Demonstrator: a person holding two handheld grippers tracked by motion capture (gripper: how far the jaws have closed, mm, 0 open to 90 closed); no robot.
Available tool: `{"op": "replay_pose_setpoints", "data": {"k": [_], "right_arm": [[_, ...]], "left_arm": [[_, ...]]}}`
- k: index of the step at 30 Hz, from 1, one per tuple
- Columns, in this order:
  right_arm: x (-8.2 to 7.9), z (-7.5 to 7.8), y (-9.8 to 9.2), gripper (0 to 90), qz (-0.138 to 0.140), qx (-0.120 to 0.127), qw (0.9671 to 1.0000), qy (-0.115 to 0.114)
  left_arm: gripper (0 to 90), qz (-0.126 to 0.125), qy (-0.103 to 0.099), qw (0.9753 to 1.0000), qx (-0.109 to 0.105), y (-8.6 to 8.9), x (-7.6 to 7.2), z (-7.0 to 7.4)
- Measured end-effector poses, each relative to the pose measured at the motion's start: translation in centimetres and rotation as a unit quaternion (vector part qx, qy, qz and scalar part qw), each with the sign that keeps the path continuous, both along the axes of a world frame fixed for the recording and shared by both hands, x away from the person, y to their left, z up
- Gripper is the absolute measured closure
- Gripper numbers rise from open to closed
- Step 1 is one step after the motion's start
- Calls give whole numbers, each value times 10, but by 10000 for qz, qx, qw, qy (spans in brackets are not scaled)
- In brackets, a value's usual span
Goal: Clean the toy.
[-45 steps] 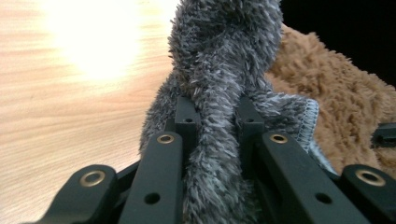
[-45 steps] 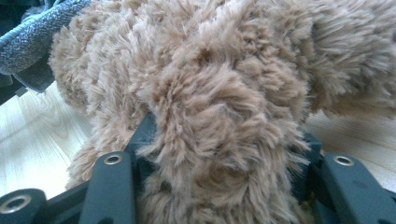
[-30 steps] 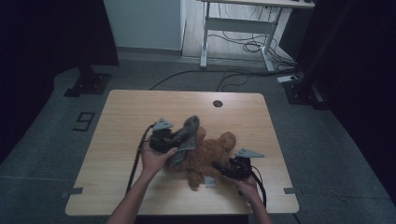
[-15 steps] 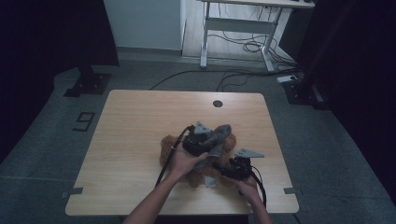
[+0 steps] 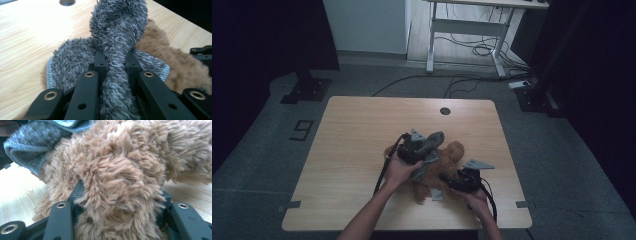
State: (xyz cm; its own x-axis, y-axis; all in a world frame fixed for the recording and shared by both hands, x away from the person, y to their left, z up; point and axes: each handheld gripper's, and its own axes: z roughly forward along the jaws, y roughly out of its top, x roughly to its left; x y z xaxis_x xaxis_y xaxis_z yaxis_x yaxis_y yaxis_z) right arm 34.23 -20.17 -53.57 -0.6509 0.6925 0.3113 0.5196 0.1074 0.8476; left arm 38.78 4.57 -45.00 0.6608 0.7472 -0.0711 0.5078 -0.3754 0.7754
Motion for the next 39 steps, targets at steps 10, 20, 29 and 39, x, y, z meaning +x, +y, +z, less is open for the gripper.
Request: {"op": "replay_pose_setpoints", "data": {"k": [10,20,29,39], "right_arm": [[1,-1,-1,448,19,67,10000,12],[1,-1,-1,448,31,85,10000,26],[1,-1,-1,447,14,102,9999,43],[0,-1,0,447,42,59,10000,10]], "left_arm": [[766,489,36,9988,-41,68,0,5],[767,326,191,9992,-112,56,6,8],[769,285,130,9990,333,33,9,-3],[769,822,90,9966,-35,99,-6,-12]]}}
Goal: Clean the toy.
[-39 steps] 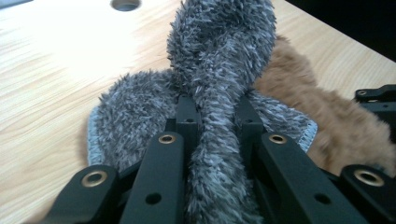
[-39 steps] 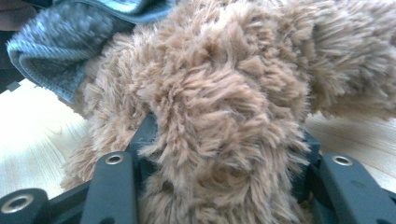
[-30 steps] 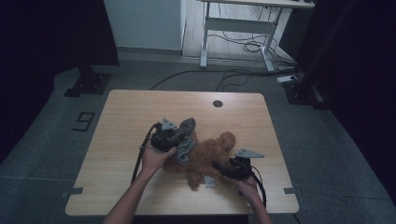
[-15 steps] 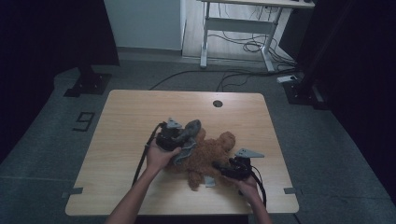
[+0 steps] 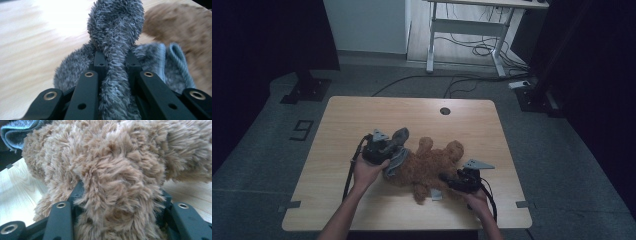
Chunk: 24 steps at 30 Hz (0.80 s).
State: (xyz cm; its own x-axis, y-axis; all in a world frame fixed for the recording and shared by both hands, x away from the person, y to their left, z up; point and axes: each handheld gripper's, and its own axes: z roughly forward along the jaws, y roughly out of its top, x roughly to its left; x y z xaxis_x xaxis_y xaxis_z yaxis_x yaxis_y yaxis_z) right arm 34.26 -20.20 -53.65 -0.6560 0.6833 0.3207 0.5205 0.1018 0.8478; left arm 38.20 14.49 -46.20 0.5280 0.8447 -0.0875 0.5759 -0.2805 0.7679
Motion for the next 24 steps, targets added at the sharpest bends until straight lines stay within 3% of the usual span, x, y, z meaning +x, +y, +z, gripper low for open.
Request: {"op": "replay_pose_setpoints", "data": {"k": [4,5,8,11,15,18,24], "right_arm": [[0,0,0,449,-7,0,10000,-2],[0,0,0,451,-10,1,10000,-2],[0,-1,0,455,-29,8,10000,-7],[0,-1,0,461,-38,9,10000,-20],[0,0,2,496,-66,-39,10000,-55],[-1,3,4,529,-51,-74,9998,-151],[9,9,12,550,-190,-337,9975,-590]], "left_arm": [[771,142,145,9998,-19,19,-8,-15],[771,169,250,9995,-111,25,-11,-21],[771,208,486,9986,-69,32,-18,-40],[770,163,711,9967,-357,35,-22,-55],[773,128,762,9948,-660,34,-20,-56],[777,130,708,9948,-724,32,-14,-52],[779,228,558,9944,-871,31,11,-41]]}}
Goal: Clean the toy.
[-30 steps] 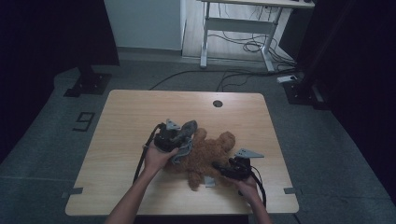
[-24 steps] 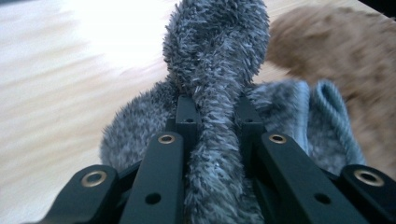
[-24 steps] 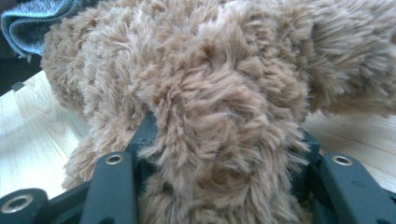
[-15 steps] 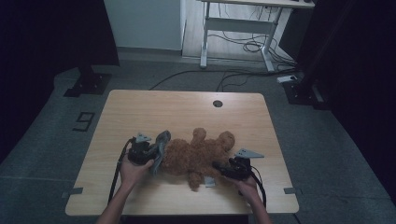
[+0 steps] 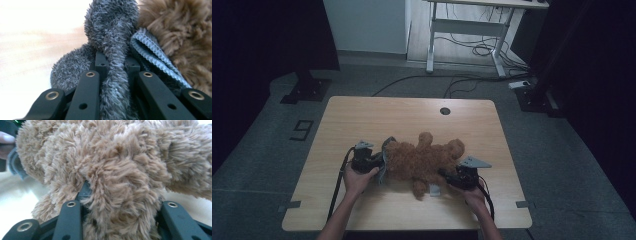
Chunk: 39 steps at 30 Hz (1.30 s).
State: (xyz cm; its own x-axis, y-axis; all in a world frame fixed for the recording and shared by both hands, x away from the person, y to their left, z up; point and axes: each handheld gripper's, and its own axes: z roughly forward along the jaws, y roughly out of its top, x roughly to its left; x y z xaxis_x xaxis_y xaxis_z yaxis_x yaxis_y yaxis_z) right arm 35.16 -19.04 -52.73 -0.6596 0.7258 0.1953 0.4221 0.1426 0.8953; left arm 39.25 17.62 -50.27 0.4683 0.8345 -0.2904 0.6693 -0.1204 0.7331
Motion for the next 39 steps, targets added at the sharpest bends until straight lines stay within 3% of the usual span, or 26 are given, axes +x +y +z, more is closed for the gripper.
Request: {"op": "replay_pose_setpoints", "data": {"k": [4,9,12,16,19,24,28,32,36,39], "right_arm": [[18,5,3,550,-245,-159,9989,-356],[22,3,4,546,-172,-381,9985,-342],[16,0,3,545,-78,-412,9984,-392],[12,-6,-1,539,-12,-354,9988,-323],[11,-7,-3,532,17,-315,9991,-280],[8,-8,-1,530,59,-354,9990,-272],[5,-12,-5,528,127,-280,9991,-307],[3,-13,-7,521,153,-272,9991,-276],[4,-13,-8,495,174,-233,9993,-223],[3,-11,-10,406,172,-146,9997,-64]], "left_arm": [[777,87,19,10000,2,-1,18,4],[766,69,88,9998,149,8,18,7],[761,99,-90,9999,36,16,9,20],[759,35,-487,9988,83,14,-3,48],[757,-168,-759,9969,-92,2,-6,71],[750,-505,-824,9953,-19,-33,2,85],[750,-653,-606,9960,61,-59,17,82],[751,-650,-396,9964,369,-76,25,64],[757,-636,-440,9957,508,-74,19,53],[762,-699,-476,9951,513,-69,10,49]]}}
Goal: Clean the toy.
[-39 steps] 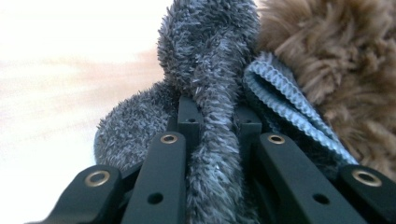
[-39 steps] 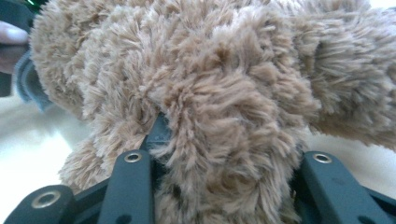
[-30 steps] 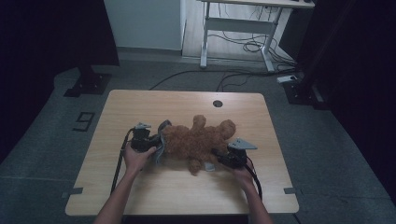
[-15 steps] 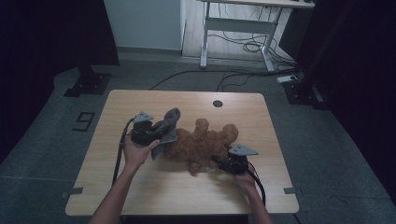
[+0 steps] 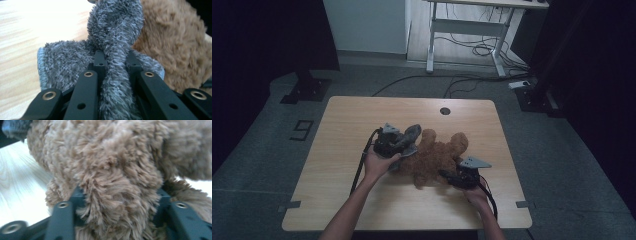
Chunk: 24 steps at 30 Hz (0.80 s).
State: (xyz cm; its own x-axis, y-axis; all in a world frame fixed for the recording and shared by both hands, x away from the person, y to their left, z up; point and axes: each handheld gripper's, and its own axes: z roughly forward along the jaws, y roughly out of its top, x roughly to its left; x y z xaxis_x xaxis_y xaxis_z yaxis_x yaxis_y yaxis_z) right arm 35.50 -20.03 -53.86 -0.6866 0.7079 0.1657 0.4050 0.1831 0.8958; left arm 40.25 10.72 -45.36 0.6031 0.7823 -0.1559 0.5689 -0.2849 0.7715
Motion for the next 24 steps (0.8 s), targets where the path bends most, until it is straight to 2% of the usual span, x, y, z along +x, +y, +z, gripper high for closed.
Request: {"op": "replay_pose_setpoints", "data": {"k": [3,6,10,13,15,21,24], "right_arm": [[-3,3,-3,311,-19,122,9998,168],[-7,8,-8,258,31,280,9992,278],[-6,14,-14,223,10,446,9985,317],[-2,13,-11,209,68,504,9977,437],[-2,9,-6,243,144,422,9978,487],[-6,2,-6,471,284,127,9981,535],[-7,-1,-6,510,352,65,9979,541]], "left_arm": [[766,-29,1,9998,-175,7,-9,-5],[767,-60,-21,9994,-339,12,-17,-9],[768,-131,-111,9992,-360,12,-27,-11],[768,-177,-163,9990,-369,13,-35,-13],[767,-174,-183,9989,-406,15,-39,-15],[767,-159,-303,9983,-469,27,-51,-17],[765,-58,-360,9985,-398,37,-56,-15]]}}
